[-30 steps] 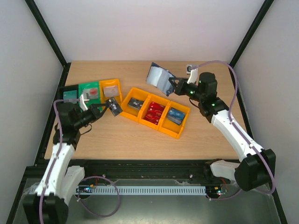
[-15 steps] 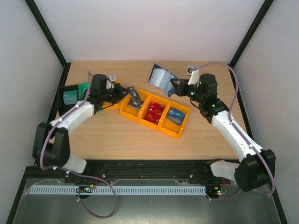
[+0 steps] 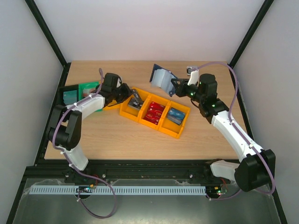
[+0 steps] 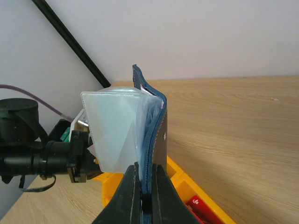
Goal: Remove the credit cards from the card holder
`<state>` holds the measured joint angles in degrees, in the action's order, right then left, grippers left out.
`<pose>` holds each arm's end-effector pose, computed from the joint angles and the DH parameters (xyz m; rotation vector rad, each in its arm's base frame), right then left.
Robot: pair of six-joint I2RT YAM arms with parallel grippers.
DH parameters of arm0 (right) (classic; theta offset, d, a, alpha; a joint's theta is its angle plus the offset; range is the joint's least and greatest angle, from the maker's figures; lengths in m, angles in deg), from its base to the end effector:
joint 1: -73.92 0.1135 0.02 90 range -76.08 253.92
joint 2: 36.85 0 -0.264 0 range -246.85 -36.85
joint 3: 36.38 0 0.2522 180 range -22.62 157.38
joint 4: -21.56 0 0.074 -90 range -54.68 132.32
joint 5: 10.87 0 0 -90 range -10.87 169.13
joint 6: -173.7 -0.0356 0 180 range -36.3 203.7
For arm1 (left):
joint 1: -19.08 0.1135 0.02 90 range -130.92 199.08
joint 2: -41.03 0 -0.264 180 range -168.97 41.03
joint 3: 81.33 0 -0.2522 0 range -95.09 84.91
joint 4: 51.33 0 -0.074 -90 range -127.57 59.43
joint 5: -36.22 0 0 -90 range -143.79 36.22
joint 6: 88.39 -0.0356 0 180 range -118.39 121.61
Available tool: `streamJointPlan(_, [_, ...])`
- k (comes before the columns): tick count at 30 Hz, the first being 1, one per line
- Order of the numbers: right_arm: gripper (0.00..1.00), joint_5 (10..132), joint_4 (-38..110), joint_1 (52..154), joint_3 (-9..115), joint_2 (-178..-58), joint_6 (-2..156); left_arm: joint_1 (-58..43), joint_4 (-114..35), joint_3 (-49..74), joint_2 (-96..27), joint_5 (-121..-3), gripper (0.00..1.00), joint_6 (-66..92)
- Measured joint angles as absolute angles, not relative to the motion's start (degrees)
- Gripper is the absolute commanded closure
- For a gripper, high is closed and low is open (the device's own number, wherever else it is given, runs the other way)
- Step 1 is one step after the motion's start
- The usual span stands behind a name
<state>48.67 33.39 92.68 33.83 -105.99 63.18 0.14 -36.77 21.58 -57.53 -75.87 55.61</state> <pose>0.2603 0.1075 0.3454 -0.3756 1.7945 0.9563 0.3556 -0.1362 0.2193 -0.4899 2.3340 -1.0908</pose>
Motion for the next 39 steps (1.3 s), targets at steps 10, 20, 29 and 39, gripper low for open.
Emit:
streamJointPlan(10, [0.98,48.5,33.8,92.7,33.8,-106.0,65.3,-0.2,-36.5,19.5,-61.0,-72.4,0.98,55.2])
streamJointPlan(20, [0.98,47.9,33.8,92.7,33.8,-105.7,65.8,-1.7,-36.0,22.8,-60.8,-70.9,0.98,56.3])
streamJointPlan(29, [0.98,47.3,33.8,92.7,33.8,-104.8,66.6,-2.8,-35.4,24.6,-58.8,-70.5,0.84,57.4])
streamJointPlan(39, [0.98,45.9,33.8,92.7,33.8,-104.1,66.8,-4.1,-31.8,25.0,-57.1,-70.9,0.62,57.8])
